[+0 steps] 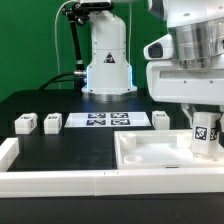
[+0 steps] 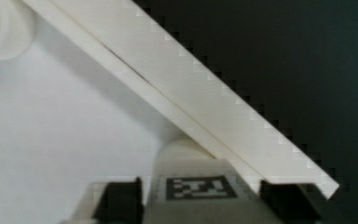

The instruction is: Assemble square table

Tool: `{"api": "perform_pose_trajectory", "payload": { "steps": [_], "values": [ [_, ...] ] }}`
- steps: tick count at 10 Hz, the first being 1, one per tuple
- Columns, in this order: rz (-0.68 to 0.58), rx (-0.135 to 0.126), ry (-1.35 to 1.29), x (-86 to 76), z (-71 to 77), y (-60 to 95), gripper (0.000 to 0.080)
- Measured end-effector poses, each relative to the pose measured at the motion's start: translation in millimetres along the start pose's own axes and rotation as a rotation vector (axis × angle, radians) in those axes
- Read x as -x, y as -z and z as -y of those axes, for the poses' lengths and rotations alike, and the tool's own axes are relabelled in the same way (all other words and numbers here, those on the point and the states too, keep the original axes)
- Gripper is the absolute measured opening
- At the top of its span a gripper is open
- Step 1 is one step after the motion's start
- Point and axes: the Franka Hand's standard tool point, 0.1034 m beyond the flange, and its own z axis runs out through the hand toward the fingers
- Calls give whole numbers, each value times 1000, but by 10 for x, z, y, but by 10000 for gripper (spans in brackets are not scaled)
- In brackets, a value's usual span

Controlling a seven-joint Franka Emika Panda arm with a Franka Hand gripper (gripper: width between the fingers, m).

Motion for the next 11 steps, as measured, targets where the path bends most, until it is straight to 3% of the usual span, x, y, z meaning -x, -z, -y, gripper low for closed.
{"api": "perform_pose_trajectory", "payload": {
  "steps": [1,2,4,6,10,11],
  "values": [
    [0,0,70,-11,1,7,484],
    [-1,-2,99,-14,13,16,616],
    [-6,4,272,0,29,20,644],
    [-23,29,530,22,49,37,649],
    [-31,35,828,10,45,32,649],
    [-59,58,978,10,65,27,649]
  ]
}}
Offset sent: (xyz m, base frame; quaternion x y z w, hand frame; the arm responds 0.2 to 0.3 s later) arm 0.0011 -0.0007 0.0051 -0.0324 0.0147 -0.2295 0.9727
